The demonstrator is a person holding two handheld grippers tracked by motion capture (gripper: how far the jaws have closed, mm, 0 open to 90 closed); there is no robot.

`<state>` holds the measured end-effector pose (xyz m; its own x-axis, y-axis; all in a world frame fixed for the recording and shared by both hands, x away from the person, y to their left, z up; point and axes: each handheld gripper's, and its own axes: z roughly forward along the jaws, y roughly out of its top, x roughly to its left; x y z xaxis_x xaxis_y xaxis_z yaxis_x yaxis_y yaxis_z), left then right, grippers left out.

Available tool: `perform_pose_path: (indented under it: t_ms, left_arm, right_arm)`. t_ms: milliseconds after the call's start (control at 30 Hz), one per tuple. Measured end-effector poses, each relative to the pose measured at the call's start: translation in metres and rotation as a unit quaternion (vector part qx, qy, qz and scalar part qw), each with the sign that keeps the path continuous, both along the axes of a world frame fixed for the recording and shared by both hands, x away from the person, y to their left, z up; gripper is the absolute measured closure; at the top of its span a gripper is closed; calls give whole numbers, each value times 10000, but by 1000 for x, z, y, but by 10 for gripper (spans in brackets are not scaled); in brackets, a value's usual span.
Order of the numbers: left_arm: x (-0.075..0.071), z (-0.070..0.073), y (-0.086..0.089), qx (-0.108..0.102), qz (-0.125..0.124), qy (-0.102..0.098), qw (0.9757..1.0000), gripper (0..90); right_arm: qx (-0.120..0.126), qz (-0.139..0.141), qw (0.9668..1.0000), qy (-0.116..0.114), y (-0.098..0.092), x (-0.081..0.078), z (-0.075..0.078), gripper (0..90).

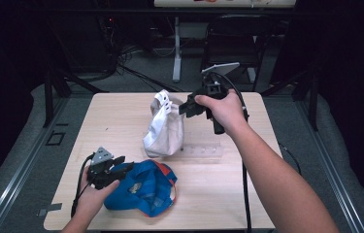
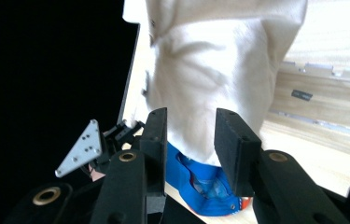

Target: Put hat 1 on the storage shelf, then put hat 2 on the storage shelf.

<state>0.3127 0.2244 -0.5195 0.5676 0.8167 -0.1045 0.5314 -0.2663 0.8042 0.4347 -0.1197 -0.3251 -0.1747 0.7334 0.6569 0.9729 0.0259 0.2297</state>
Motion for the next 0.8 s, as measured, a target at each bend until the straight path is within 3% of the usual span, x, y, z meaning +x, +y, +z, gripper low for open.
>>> perform_pose_path:
  t_ms: [100, 200, 467, 800]
  left_arm:
    - [-3, -3, 7, 16, 78, 45, 10000, 532]
    - [-6, -5, 11, -24, 119, 35, 9999, 514]
    - [-13, -10, 26, 20, 226, 72, 9997, 504]
    - [-19, -21, 31, 46, 261, 157, 9995, 504]
  right_arm:
    - [-48, 46, 10000, 24, -5, -6, -6, 642]
    - [-116, 14, 9999, -125, -10, -12, -15, 625]
    - [-163, 70, 9998, -45, -22, -30, -49, 620]
    - [-454, 201, 9979, -403, -29, -55, -80, 616]
